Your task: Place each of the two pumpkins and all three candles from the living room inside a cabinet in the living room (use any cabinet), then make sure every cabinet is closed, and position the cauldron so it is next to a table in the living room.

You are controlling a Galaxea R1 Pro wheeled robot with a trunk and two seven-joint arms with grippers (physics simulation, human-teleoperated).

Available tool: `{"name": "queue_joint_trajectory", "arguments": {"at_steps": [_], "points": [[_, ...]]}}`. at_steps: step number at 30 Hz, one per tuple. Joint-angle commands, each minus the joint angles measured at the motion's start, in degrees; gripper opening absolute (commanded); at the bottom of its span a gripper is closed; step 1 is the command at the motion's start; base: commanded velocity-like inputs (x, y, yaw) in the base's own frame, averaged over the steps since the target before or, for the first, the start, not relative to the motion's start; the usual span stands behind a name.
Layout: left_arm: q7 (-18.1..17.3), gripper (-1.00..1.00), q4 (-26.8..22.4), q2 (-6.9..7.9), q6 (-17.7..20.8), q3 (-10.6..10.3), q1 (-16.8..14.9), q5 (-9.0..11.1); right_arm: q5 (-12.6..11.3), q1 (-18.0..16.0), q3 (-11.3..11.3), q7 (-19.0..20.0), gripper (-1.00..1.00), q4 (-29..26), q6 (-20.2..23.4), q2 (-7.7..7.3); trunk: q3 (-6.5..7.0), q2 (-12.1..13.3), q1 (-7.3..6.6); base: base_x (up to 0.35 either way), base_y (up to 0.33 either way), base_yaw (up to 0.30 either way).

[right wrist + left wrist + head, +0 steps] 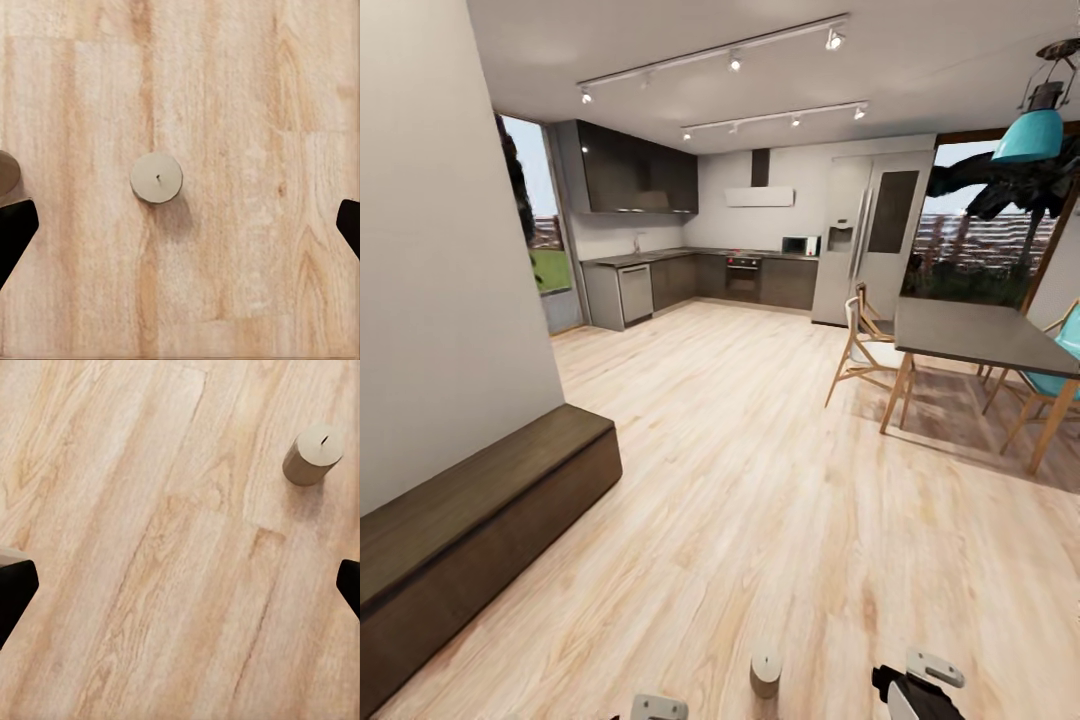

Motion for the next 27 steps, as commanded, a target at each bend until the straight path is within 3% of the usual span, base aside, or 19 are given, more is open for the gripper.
{"name": "queue_joint_trajectory", "arguments": {"at_steps": [1,27], "points": [[0.5,1.00,-0.1,0.04,0.2,-0.2,0.0,0.4,0.4,0.0,-0.2,0.0,1.00,0.1,0.3,0.02,-0.06,0.0,0.00,-0.013,-0.039,0.000],[0.4,1.00,0.3,0.13,0.1,-0.3,-0.1,0.4,0.4,0.0,0.1,0.0,1.00,1.0,-0.2,0.75,-0.06,0.0,0.00,0.057,-0.029,0.000]]}}
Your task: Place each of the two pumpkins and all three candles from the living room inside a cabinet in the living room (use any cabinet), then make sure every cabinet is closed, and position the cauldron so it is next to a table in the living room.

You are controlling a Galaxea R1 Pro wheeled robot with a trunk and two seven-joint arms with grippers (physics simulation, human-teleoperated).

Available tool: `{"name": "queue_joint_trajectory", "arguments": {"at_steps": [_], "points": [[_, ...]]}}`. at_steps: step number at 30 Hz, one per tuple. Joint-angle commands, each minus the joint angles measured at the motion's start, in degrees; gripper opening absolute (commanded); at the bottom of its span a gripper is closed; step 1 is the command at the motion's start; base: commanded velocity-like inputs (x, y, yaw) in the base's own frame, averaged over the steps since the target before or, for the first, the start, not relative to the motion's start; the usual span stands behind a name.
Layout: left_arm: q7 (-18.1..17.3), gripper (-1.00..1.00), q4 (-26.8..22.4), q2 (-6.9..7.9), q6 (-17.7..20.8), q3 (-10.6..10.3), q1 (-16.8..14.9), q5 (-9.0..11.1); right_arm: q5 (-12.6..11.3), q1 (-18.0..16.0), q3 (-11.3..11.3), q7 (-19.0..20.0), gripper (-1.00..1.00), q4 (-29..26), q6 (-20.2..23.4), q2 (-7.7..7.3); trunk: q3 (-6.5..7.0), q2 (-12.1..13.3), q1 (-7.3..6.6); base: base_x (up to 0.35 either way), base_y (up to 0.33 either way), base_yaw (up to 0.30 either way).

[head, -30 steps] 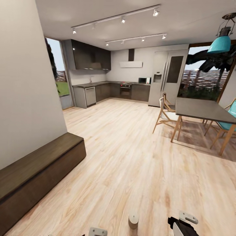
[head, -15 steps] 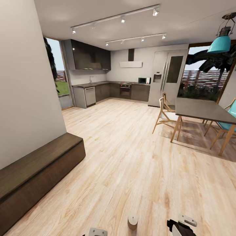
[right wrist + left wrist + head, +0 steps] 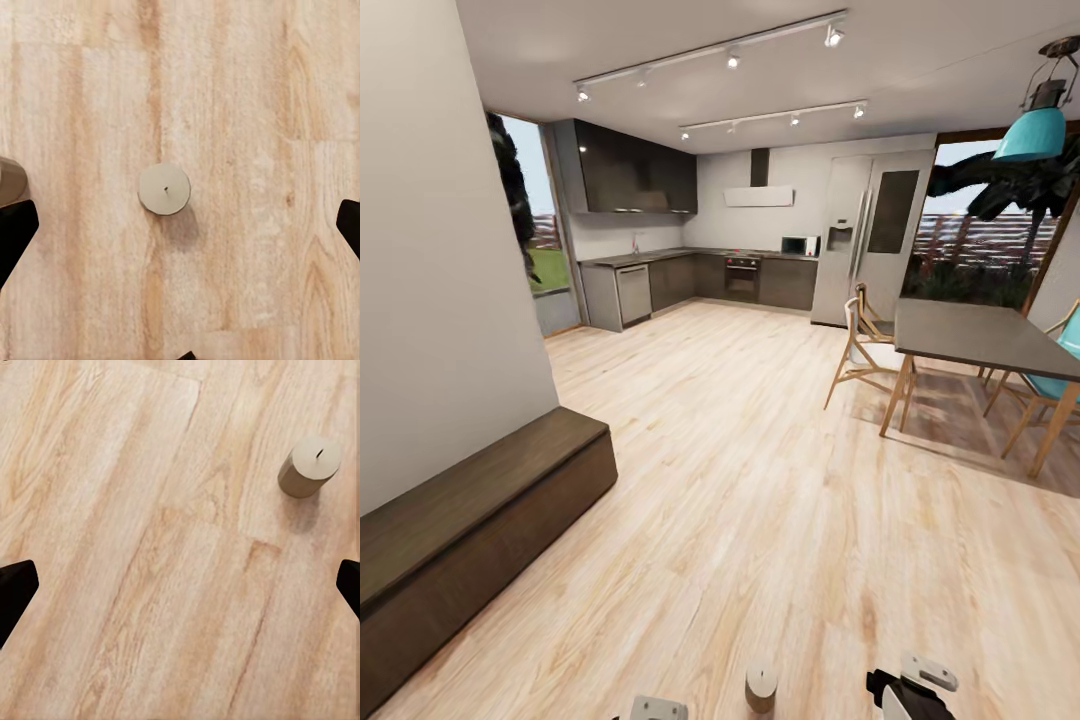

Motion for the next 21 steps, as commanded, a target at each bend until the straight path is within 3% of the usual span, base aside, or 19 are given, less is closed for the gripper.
{"name": "queue_joint_trajectory", "arguments": {"at_steps": [1,21], "points": [[0.5,1.00,0.1,0.03,0.3,-0.2,-0.1,0.4,0.4,0.0,-0.1,-0.1,1.00,-0.1,0.4,0.06,-0.06,0.0,0.01,0.081,-0.078,0.000],[0.5,1.00,-0.4,-0.04,0.3,-0.1,0.3,1.1,0.5,0.0,-0.1,-0.1,1.00,-0.1,0.3,0.13,-0.06,0.0,0.01,0.010,-0.010,0.000]]}}
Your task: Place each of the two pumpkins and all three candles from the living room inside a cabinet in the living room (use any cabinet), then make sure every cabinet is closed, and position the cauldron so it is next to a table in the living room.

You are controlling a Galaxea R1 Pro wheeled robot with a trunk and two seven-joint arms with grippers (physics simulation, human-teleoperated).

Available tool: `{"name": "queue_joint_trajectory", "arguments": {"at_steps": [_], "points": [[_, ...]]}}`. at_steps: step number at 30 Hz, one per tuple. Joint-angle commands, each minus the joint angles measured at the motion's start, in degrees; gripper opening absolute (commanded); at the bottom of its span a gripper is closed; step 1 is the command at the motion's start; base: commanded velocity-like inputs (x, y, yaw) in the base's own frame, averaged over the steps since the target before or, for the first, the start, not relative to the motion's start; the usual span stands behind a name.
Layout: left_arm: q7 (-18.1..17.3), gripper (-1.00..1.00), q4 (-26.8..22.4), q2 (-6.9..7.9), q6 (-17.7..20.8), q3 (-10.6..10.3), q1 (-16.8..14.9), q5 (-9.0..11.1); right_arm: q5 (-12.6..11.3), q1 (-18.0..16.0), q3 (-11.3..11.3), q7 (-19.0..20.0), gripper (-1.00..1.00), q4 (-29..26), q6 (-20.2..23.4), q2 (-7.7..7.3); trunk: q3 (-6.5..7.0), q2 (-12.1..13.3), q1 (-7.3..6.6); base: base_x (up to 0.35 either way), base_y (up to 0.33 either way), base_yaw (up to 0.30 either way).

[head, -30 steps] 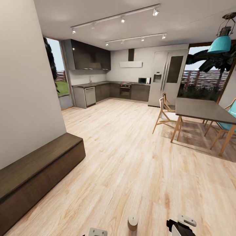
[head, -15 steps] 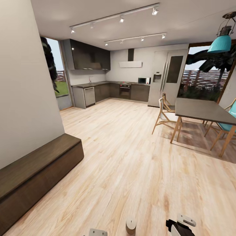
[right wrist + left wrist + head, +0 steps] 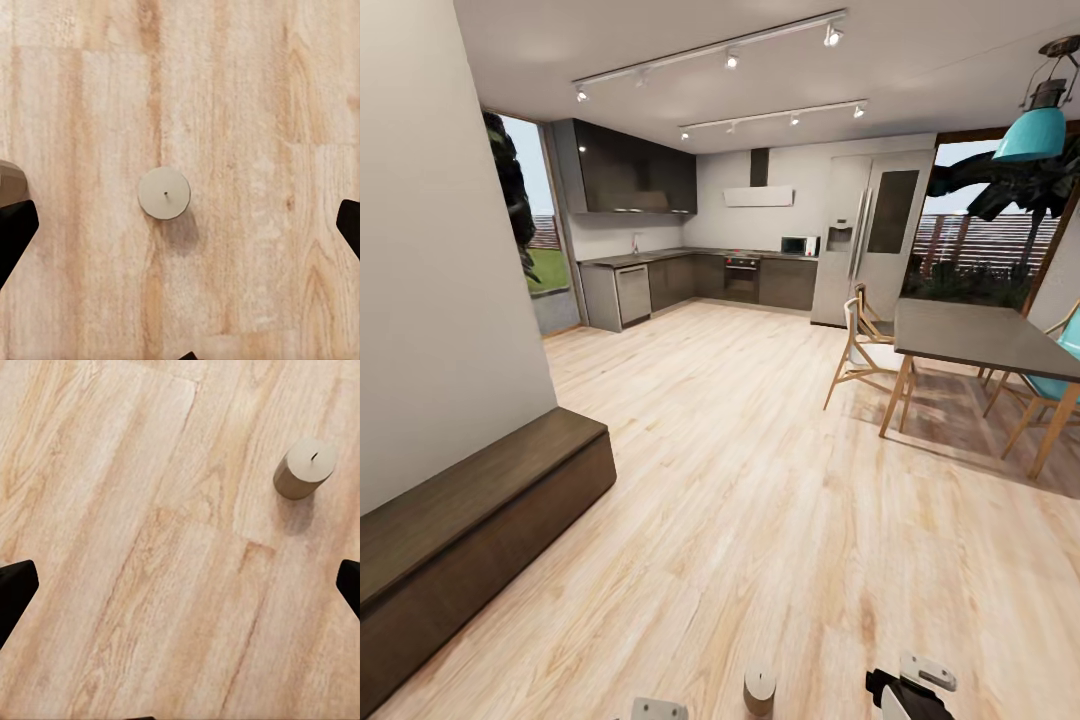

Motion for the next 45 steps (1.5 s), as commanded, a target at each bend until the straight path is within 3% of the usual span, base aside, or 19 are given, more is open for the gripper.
{"name": "queue_joint_trajectory", "arguments": {"at_steps": [1,14,20,28,39,45], "points": [[0.5,1.00,-0.1,0.03,0.2,-0.2,0.0,0.5,0.4,0.0,-0.1,-0.1,1.00,-0.1,0.5,0.02,-0.06,0.0,0.00,0.000,0.000,0.000],[0.4,1.00,-0.3,0.09,0.2,-0.1,0.1,1.8,0.5,0.0,0.1,-0.1,1.00,-0.1,-2.9,0.27,-2.21,-4.8,2.63,0.000,0.000,0.000],[0.1,1.00,-2.2,0.64,2.2,0.1,0.5,2.8,0.6,0.2,2.0,-0.1,1.00,0.6,-4.9,-0.47,-2.21,-4.8,2.63,0.000,0.000,0.000],[0.1,1.00,-4.8,0.64,3.1,0.1,0.5,2.8,0.6,0.2,2.0,-0.1,1.00,0.6,-7.3,-0.47,-2.21,-4.8,2.63,0.000,0.000,0.000],[0.1,1.00,-8.3,0.64,3.1,0.1,0.5,2.8,0.6,0.2,2.0,-0.1,1.00,0.6,-7.3,-0.47,-2.21,-4.8,2.63,0.000,0.000,0.000],[0.1,1.00,-6.4,1.22,1.2,0.6,-0.4,2.2,0.6,0.2,1.4,1.2,1.00,-0.2,-7.8,-0.55,-2.39,-5.2,2.85,0.000,0.000,0.000]]}}
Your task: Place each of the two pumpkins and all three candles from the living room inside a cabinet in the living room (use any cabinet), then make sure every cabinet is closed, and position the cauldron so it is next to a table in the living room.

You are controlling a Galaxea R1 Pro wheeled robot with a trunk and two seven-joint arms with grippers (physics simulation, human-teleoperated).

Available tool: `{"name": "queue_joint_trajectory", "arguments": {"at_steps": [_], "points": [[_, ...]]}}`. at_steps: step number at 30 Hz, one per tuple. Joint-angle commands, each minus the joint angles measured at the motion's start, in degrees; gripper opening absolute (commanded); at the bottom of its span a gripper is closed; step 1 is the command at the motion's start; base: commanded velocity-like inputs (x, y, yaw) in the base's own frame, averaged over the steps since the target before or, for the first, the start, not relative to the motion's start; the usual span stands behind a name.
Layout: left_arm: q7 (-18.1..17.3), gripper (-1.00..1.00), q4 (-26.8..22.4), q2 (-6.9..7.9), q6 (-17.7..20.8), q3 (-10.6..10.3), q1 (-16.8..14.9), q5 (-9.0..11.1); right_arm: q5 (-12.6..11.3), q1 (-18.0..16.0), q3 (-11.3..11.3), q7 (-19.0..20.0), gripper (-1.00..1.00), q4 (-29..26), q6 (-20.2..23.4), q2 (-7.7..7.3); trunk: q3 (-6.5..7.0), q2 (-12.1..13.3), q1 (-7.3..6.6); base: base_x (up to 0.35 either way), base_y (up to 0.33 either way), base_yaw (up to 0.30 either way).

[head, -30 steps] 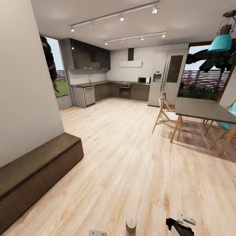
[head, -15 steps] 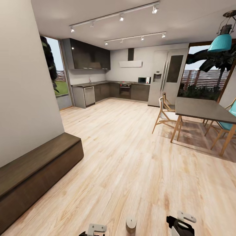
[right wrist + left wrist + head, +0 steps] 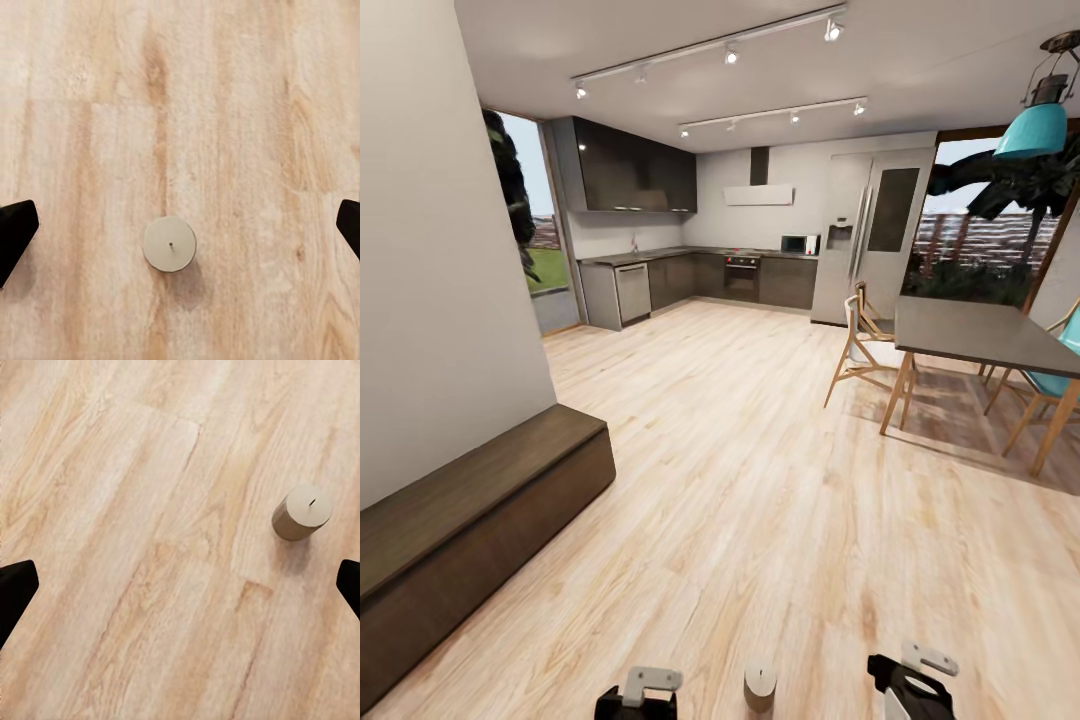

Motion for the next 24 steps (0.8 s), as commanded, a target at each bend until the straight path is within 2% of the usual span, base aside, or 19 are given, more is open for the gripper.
{"name": "queue_joint_trajectory", "arguments": {"at_steps": [1,5,6,12,17,21,24], "points": [[0.5,1.00,0.3,0.11,-0.1,-0.1,-0.1,0.5,0.4,0.0,-0.4,0.3,1.00,-0.1,-0.2,0.01,-0.06,0.0,0.00,0.000,0.000,0.000],[0.5,1.00,1.5,0.20,1.0,-0.1,-0.4,0.5,0.4,0.0,-0.5,1.3,1.00,-0.2,-0.5,-0.01,-0.06,0.0,0.00,0.000,0.000,0.000],[0.4,1.00,3.7,0.22,2.1,-0.1,-0.7,0.5,0.4,-0.1,-0.5,1.4,1.00,-0.2,-0.5,-0.04,-0.24,-0.4,0.22,0.000,0.000,0.000],[0.4,1.00,1.1,0.21,6.5,-0.1,-2.8,0.5,0.3,0.0,-0.5,1.6,1.00,-0.1,-0.6,-0.24,-1.31,-2.8,1.53,0.000,0.000,0.000],[0.4,1.00,-7.0,0.22,12.7,0.0,-3.2,0.9,0.3,0.0,-0.5,1.6,1.00,-0.1,-0.6,-0.31,-2.21,-4.8,2.63,0.000,0.000,0.000],[0.4,1.00,-12.1,0.29,14.8,-0.2,-3.1,2.1,0.3,0.0,-0.6,1.6,1.00,-0.1,-0.5,-0.48,-2.93,-6.4,3.51,0.000,0.000,0.000],[0.3,1.00,-14.0,0.31,15.1,-0.2,-3.1,2.8,0.3,0.0,-0.6,1.6,1.00,0.0,-0.5,-0.59,-3.47,-7.7,4.17,0.000,0.000,0.000]]}}
